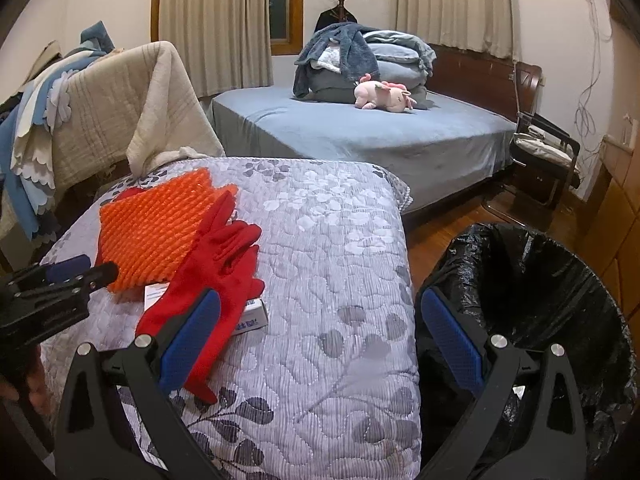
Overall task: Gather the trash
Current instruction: 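Lower the left gripper onto the orange mesh scrubber and close on it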
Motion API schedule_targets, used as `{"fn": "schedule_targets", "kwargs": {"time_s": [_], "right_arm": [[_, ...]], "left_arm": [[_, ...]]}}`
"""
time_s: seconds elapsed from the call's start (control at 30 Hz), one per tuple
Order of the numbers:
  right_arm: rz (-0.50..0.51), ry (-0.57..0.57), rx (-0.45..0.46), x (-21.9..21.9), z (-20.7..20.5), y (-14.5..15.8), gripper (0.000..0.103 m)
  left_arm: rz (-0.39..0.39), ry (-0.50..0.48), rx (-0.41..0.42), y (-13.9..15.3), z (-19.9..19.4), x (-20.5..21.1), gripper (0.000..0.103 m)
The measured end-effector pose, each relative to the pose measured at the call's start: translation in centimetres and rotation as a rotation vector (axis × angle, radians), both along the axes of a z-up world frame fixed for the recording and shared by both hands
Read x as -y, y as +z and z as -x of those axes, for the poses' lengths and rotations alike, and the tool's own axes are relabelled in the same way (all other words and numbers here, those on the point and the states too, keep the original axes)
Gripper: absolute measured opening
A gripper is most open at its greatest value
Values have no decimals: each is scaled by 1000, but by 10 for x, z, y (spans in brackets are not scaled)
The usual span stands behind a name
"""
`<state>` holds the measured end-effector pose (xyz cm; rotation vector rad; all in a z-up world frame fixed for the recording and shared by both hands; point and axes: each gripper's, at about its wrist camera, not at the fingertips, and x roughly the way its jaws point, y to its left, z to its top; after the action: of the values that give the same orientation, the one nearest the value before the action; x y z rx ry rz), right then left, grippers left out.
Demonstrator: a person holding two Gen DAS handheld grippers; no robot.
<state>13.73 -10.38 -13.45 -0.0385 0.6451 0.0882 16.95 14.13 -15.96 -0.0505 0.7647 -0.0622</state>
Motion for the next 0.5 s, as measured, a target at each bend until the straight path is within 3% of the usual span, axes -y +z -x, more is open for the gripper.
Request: {"fn": "schedule_targets", "kwargs": {"time_s": [0.1,0.17,0.23,0.3,0.5], "right_arm": [[4,1,-3,-1,-4,-1,98],[8,4,-6,-2,-6,-3,98],[11,5,-8,-3,-6,-4,98],[11,6,-11,-5,-7,-5,98],[12,16,-16,-12,-6,-7,98]], "left_arm": [[7,-15,-8,-5,-11,1,59],[38,-28,-15,-8,-16,0,52],[61,-34,-26,-10,-19,-1,21],[67,-45,-26,-10,-17,-1,3],[60,-44,9,1,10,-2,2]]}}
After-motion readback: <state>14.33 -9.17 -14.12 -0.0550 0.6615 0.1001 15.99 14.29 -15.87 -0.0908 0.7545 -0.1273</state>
